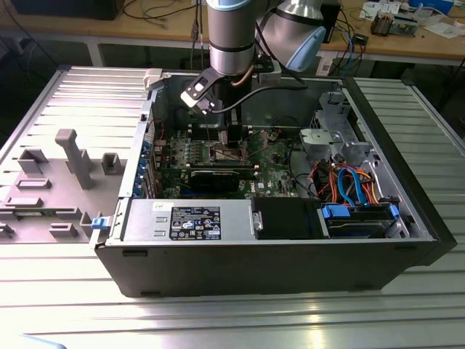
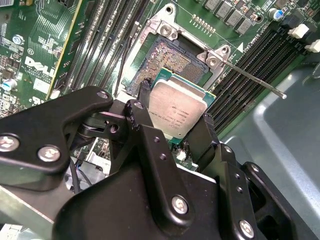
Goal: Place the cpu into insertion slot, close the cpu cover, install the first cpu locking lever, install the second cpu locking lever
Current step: 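Place the cpu into insertion slot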
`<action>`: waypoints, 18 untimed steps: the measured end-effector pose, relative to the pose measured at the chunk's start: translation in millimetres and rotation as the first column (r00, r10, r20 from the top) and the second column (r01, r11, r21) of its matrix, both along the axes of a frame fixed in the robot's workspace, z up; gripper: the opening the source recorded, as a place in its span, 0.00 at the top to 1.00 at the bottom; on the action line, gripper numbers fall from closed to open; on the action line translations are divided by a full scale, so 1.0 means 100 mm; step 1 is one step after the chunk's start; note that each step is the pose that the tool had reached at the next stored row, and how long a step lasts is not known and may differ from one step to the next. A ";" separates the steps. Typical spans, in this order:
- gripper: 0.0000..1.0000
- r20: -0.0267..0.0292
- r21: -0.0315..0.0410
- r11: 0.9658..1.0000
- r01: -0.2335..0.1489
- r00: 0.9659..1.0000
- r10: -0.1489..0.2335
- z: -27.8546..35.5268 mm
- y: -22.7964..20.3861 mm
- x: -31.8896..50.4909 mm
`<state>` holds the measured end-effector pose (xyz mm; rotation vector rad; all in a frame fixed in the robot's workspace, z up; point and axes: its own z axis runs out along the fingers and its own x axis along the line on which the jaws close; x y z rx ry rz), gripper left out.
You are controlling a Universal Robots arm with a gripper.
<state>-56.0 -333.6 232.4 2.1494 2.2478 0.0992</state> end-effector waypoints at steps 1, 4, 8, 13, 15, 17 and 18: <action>0.45 0.000 0.000 1.000 0.000 1.000 0.000 0.000 0.000 0.000; 0.45 0.000 0.000 1.000 0.000 1.000 0.000 -0.007 0.001 0.000; 0.45 0.000 0.000 1.000 0.000 1.000 0.000 -0.046 0.000 -0.001; 0.45 0.000 0.000 1.000 0.001 1.000 -0.001 -0.132 0.000 -0.011; 0.45 0.000 0.000 1.000 0.003 1.000 -0.003 -0.148 -0.001 -0.021; 0.45 0.000 -0.002 1.000 0.005 1.000 -0.005 -0.168 -0.006 -0.026; 0.45 0.000 -0.003 1.000 0.005 1.000 -0.005 -0.178 -0.011 -0.027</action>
